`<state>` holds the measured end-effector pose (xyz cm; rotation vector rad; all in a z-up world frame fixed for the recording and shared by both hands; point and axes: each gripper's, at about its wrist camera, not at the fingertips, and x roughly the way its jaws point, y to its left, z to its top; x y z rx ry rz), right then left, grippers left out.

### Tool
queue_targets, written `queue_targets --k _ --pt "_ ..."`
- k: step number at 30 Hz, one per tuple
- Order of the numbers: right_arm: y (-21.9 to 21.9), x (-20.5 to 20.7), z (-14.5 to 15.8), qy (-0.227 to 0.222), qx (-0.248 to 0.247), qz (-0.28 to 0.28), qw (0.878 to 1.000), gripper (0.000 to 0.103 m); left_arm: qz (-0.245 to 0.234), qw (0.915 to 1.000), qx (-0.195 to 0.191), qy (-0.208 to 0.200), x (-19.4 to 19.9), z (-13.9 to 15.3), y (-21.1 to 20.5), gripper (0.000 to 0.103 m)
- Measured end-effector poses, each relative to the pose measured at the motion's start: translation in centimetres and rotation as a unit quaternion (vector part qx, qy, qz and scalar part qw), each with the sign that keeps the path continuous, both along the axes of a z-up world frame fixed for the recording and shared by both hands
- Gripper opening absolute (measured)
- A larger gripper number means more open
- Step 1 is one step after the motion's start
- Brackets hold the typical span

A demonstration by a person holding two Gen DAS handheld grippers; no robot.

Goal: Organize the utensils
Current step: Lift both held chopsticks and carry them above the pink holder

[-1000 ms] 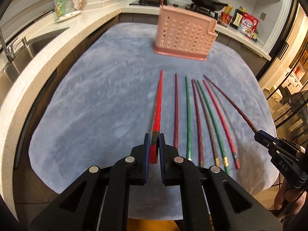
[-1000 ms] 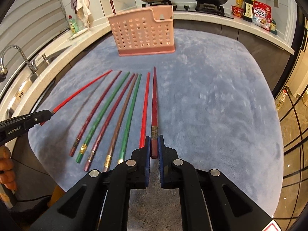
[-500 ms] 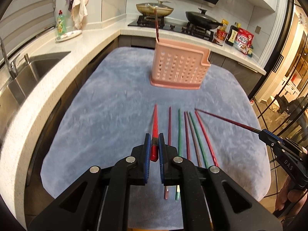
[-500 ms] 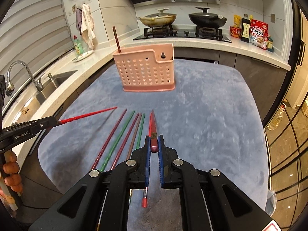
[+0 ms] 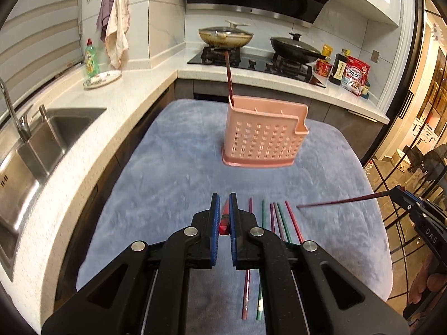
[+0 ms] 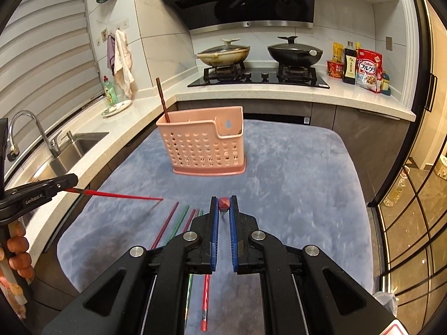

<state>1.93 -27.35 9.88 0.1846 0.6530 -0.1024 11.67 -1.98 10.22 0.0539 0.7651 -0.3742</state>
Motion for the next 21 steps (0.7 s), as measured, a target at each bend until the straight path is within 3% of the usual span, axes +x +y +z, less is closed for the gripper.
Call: queue_targets --k 12,21 --pt "-2.4 4.1 4.4 -0.056 0.020 -0.014 0.998 0.007 0.005 0.9982 -0.023 -0.056 4.4 5.6 -1.0 0.006" --pt "-3.4 7.8 8.7 -0.107 0.034 -0.013 0.994 0.007 0.003 0.9925 -0.049 -0.112 6.9 11.5 -2.8 0.006"
